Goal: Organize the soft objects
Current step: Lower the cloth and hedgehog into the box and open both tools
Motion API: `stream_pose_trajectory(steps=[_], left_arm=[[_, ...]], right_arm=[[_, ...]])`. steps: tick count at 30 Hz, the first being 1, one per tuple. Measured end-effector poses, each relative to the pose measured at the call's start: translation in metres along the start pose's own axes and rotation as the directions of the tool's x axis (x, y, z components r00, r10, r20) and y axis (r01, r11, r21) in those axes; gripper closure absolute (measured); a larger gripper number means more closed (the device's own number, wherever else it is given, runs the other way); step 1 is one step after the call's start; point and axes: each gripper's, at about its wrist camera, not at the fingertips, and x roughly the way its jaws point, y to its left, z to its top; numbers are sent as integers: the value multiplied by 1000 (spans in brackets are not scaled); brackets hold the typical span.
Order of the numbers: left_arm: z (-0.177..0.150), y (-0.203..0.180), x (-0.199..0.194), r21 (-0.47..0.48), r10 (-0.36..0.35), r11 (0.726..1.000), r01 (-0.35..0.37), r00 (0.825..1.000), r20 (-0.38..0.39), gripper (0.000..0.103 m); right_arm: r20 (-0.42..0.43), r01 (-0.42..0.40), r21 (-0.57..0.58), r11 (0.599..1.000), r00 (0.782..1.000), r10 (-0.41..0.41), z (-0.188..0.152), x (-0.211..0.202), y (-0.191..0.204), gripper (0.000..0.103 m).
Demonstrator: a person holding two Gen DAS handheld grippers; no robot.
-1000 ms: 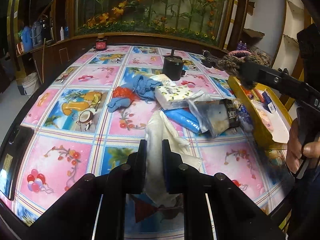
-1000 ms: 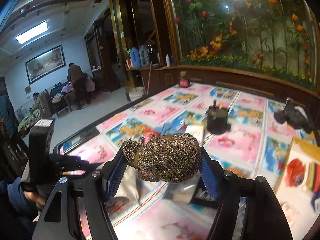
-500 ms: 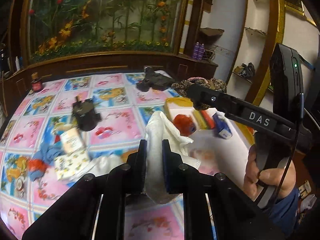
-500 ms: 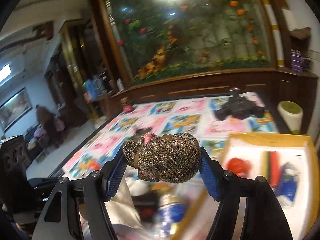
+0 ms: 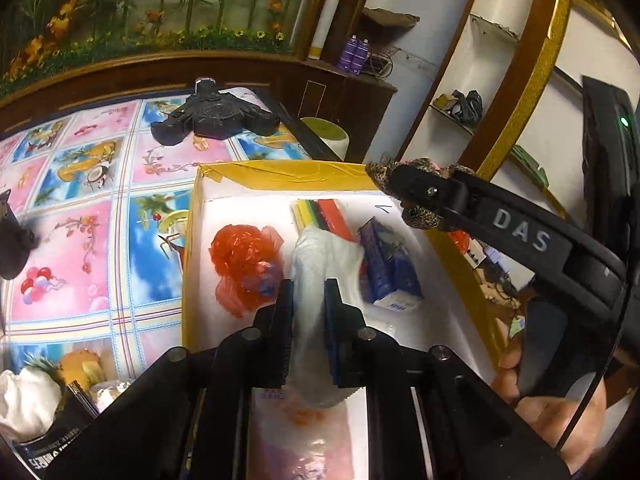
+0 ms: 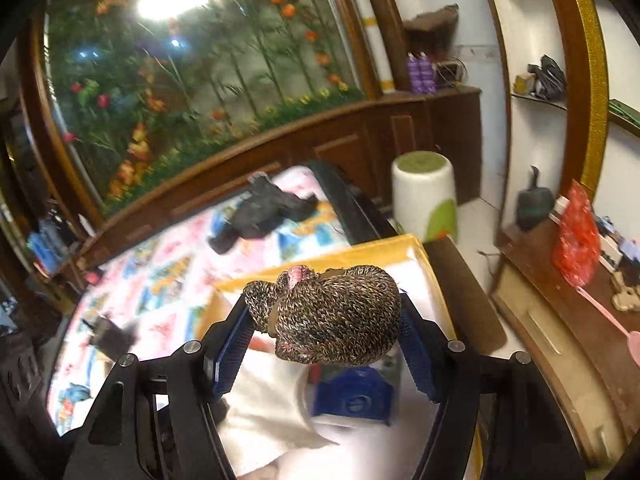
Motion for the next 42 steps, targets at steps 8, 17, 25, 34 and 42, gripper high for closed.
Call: stream_pose_trajectory(steps=[8,17,25,34,42], left_arm=[[-11,-4,0,35,-10,999,10,1000,-3,92],[-11,4,4,-6,23,1000,-23,999,-23,92],[-13,-2,3,32,50,998,-50,999,-8,92],[-14,-4,3,47,66,997,-66,998,0,92],[-14,-5,3,57,74,996,-75,997,5,92]], right_arm=[[-32,45,5,999,998,-45,19,13,12,35],[-85,33,-49,998,996,-38,17,49,25,35],[-122,40,-68,997,991,-48,21,65,29,35],[-131,47,-83,995,990,-57,22,73,30,34],[-133,44,-85,995,990,-55,20,73,31,34]])
